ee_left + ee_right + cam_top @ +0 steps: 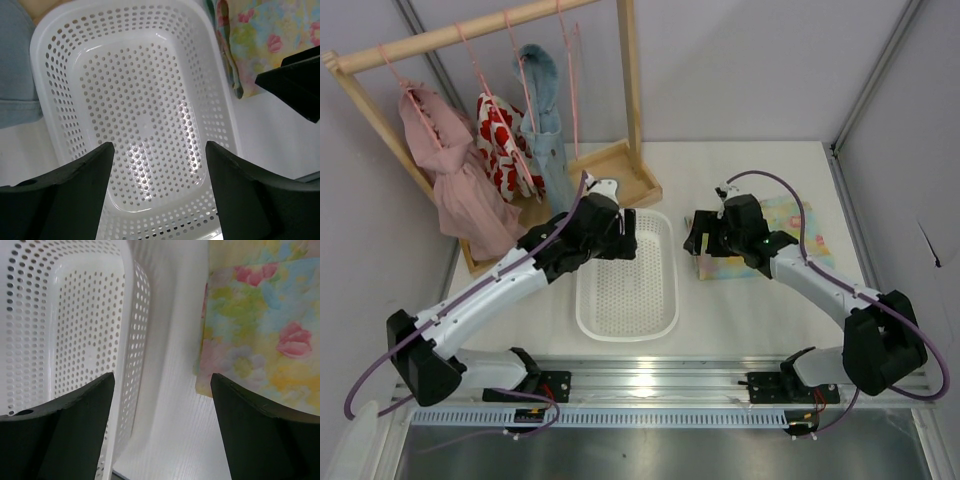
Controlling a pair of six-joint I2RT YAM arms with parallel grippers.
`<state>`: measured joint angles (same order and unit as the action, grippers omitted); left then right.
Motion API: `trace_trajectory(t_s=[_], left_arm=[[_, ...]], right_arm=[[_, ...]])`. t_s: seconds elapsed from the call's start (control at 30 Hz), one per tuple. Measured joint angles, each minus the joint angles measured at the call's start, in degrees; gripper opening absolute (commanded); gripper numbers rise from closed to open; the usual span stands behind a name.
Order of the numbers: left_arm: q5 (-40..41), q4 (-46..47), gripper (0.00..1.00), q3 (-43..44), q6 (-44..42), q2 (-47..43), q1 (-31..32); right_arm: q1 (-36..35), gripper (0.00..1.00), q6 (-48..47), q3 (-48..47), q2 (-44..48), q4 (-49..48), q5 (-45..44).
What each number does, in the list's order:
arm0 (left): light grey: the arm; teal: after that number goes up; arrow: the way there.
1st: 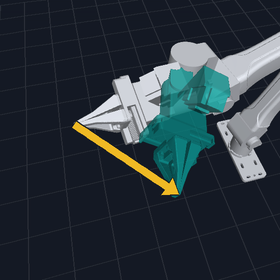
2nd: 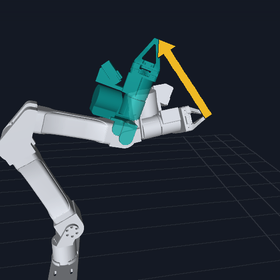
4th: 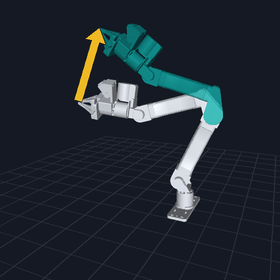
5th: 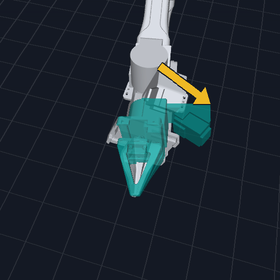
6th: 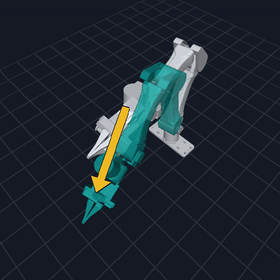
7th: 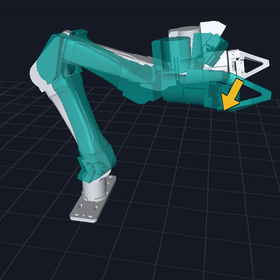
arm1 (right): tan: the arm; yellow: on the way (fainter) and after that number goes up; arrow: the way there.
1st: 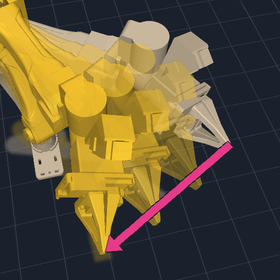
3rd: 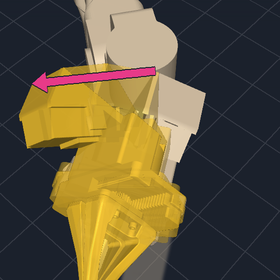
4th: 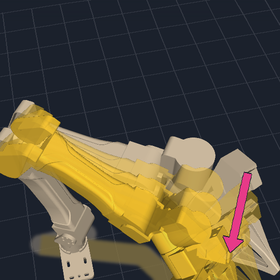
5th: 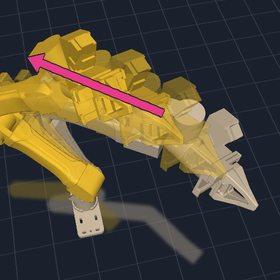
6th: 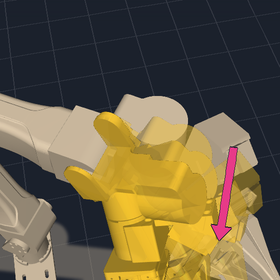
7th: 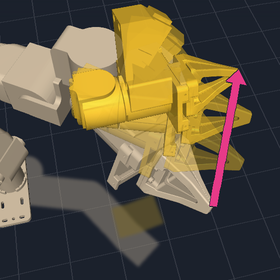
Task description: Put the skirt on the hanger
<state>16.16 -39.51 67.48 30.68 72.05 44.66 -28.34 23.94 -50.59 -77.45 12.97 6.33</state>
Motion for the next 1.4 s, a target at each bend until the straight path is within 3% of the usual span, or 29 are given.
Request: trace_trajectory(t_s=[0.17,0.43,0.57,0.8,1.07,1.23,1.4], left_arm=[[0.52,-2.43,0.84,11.78,-5.11,0.46,-0.22],[8.98,-6.71,0.90,56.50,-14.95,13.94,-3.65],[9.20,-6.14,0.89,70.20,-16.35,22.32,-10.78],[8.28,-3.02,0.84,68.22,-17.51,30.75,-17.81],[10.82,1.90,0.78,67.23,-19.06,34.99,-19.82],[12.37,6.23,0.63,66.27,-19.34,35.15,-20.68],[13.55,9.49,0.61,64.54,-20.26,36.81,-20.70]], right_arm=[[2.62,0.85,0.02,-3.74,0.50,0.92,-1.05],[7.58,0.85,0.02,-3.04,2.19,1.86,-1.07],[8.24,0.86,0.00,-1.49,2.91,3.10,-1.40],[11.45,0.86,-0.81,-0.28,6.91,4.13,-2.01],[13.97,0.86,-1.55,0.31,7.69,4.81,-0.87],[13.97,0.85,-1.66,0.46,7.69,5.20,-0.37],[13.97,0.85,-1.73,0.46,7.69,5.25,-0.24]])
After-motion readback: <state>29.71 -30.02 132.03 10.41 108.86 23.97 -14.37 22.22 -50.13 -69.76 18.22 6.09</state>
